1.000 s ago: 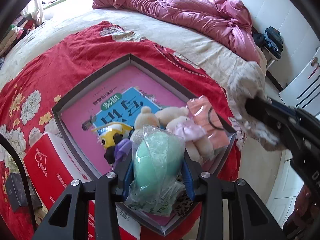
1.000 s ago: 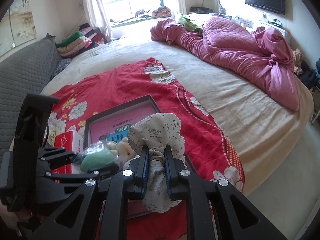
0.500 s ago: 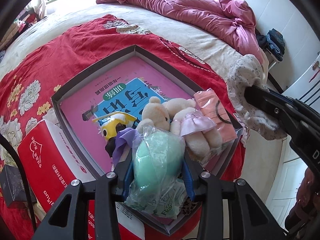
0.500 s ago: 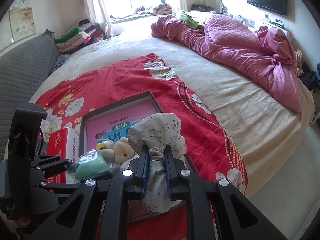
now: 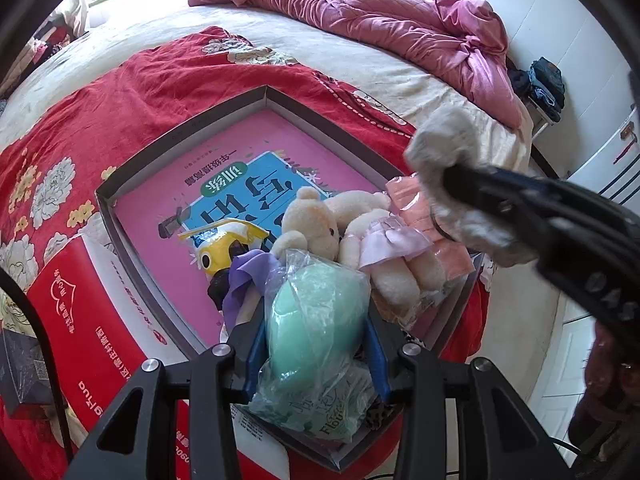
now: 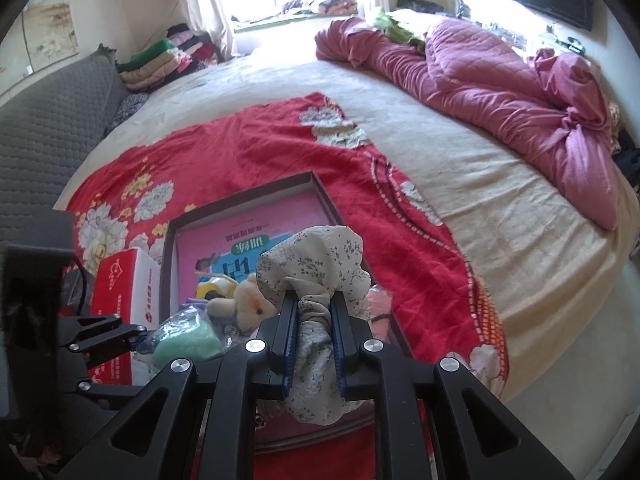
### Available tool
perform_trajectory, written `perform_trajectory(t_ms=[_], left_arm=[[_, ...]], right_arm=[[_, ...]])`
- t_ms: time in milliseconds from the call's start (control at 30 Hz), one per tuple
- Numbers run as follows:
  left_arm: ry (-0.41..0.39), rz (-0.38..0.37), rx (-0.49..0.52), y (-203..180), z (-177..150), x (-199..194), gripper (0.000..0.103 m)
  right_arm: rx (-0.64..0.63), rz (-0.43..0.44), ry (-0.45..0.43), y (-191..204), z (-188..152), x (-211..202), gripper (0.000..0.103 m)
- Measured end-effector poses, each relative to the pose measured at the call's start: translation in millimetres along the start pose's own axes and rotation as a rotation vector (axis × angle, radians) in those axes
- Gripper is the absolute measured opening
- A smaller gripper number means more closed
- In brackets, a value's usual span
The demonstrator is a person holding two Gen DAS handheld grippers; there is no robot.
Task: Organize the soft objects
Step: 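Lower the sponge and scrunchie into the tray and open both grippers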
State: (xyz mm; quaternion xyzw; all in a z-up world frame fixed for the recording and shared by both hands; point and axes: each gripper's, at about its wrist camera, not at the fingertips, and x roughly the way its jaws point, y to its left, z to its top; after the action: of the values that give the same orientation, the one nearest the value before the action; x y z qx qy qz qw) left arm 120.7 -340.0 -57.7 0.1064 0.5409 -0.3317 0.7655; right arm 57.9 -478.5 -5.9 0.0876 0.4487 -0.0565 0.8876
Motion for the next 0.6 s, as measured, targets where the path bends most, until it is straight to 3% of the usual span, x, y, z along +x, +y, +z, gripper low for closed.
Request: perform_trajectory(t_ms=[233, 467, 600], left_arm=[[0.001, -0.002, 0.003, 0, 2, 1, 0.042], [-0.002, -0.008, -0.003, 1, 2, -1, 0.043], [-0.004, -0.008, -0.006, 1, 3, 1, 0.043]], right_arm=[[0.004, -0.014, 0.068, -2, -1, 30, 0.018], [0.018, -0.015, 0.082, -4, -6, 45, 0.024], [0.021, -0.006, 0.079, -4, -8, 47, 0.035]])
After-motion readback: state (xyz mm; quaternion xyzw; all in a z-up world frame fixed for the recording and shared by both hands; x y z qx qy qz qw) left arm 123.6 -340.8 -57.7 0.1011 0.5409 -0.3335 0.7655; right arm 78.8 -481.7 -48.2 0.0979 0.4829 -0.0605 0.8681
